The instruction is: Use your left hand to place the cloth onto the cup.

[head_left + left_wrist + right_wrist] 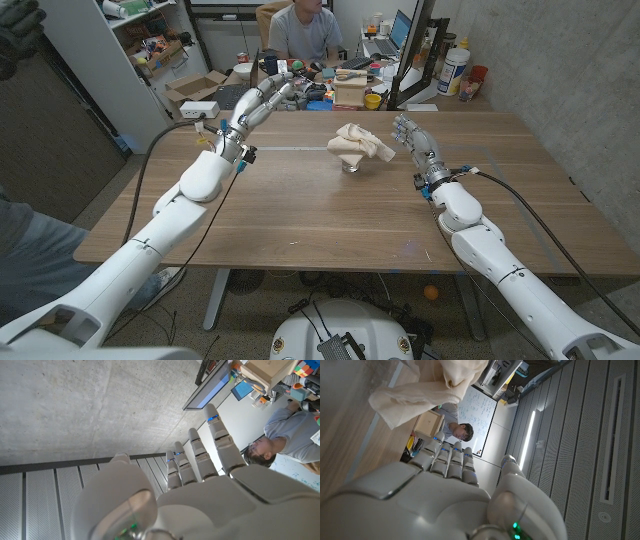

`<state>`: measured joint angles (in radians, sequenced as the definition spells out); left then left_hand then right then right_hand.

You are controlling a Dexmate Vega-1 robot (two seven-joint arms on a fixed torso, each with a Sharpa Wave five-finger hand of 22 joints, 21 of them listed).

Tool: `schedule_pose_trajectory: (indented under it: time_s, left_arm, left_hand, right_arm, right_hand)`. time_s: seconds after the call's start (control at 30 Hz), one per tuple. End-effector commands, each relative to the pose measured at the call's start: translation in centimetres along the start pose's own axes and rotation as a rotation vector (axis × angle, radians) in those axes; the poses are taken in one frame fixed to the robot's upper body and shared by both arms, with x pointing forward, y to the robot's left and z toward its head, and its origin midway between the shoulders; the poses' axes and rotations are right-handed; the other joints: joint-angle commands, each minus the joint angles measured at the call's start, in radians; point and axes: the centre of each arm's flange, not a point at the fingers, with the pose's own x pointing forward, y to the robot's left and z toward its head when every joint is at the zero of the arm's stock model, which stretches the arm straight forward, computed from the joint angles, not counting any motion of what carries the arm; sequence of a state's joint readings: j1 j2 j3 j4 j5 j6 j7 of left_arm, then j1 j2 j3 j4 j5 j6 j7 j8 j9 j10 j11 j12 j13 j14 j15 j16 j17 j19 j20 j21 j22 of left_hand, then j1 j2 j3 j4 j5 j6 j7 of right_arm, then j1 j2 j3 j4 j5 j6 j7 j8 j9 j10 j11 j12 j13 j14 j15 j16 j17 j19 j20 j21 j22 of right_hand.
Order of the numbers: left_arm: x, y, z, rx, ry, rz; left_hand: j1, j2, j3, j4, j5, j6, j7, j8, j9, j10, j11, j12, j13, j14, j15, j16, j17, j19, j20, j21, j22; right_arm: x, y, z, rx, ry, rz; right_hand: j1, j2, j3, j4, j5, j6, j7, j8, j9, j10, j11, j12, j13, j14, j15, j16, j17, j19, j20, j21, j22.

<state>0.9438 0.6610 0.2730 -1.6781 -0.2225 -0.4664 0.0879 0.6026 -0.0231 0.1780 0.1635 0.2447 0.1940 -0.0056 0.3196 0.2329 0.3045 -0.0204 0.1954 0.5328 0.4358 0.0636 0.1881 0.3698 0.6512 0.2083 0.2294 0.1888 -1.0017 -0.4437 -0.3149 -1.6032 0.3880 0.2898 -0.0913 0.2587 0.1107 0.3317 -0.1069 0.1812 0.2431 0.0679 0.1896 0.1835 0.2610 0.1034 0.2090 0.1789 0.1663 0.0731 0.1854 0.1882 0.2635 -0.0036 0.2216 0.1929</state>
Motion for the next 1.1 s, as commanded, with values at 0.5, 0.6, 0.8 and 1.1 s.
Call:
schedule_pose_trajectory:
  time_s: [0.5, 0.6, 0.8, 1.1]
  left_arm:
    - [-4.2, 2.7, 0.3, 0.0, 0.027, 0.058]
    - [-3.9, 2.8, 0.2, 0.003, 0.027, 0.053]
    - [-3.3, 2.7, -0.2, -0.002, 0.028, 0.051]
    - [-2.8, 2.5, -0.5, -0.004, 0.031, 0.049]
  left_hand:
    - [-0.036, 0.01, -0.018, -0.005, -0.002, -0.014, -0.007, -0.027, -0.012, -0.042, 0.01, -0.01, -0.041, -0.05, 0.012, -0.006, -0.021, -0.067, 0.006, -0.029, 0.002]
    - [-0.038, 0.011, -0.019, -0.005, -0.002, -0.013, -0.006, -0.029, -0.013, -0.043, 0.011, -0.01, -0.045, -0.056, 0.016, -0.007, -0.023, -0.073, 0.006, -0.031, 0.002]
    - [-0.042, 0.014, -0.02, -0.007, -0.002, -0.011, -0.006, -0.031, -0.015, -0.044, 0.013, -0.009, -0.052, -0.06, 0.018, -0.006, -0.027, -0.083, 0.006, -0.033, 0.002]
    - [-0.046, 0.017, -0.022, -0.008, -0.002, -0.01, -0.006, -0.035, -0.017, -0.047, 0.011, -0.008, -0.061, -0.072, 0.019, -0.007, -0.032, -0.095, 0.006, -0.035, 0.003]
  right_arm:
    - [2.3, 2.8, 0.7, 0.006, -0.075, 0.047]
    - [2.6, 2.9, 0.7, 0.007, -0.077, 0.046]
    - [2.9, 2.6, 0.5, 0.005, -0.073, 0.045]
    - [3.0, 2.3, 0.4, 0.006, -0.07, 0.039]
  right_hand:
    - [0.012, -0.003, 0.006, 0.0, 0.004, 0.012, -0.001, 0.006, 0.003, 0.01, -0.005, 0.003, 0.003, 0.001, -0.006, 0.004, 0.002, 0.009, -0.01, -0.003, 0.002]
    - [0.012, -0.002, 0.006, 0.0, 0.004, 0.012, -0.001, 0.006, 0.003, 0.011, -0.005, 0.003, 0.003, 0.001, -0.007, 0.004, 0.002, 0.009, -0.01, -0.003, 0.002]
    - [0.012, -0.002, 0.006, 0.0, 0.004, 0.012, -0.001, 0.006, 0.003, 0.012, -0.005, 0.003, 0.003, 0.002, -0.005, 0.005, 0.002, 0.009, -0.009, -0.003, 0.002]
    - [0.011, -0.002, 0.006, 0.001, 0.004, 0.013, 0.0, 0.006, 0.003, 0.012, -0.005, 0.003, 0.003, 0.003, -0.006, 0.005, 0.002, 0.008, -0.009, -0.004, 0.002]
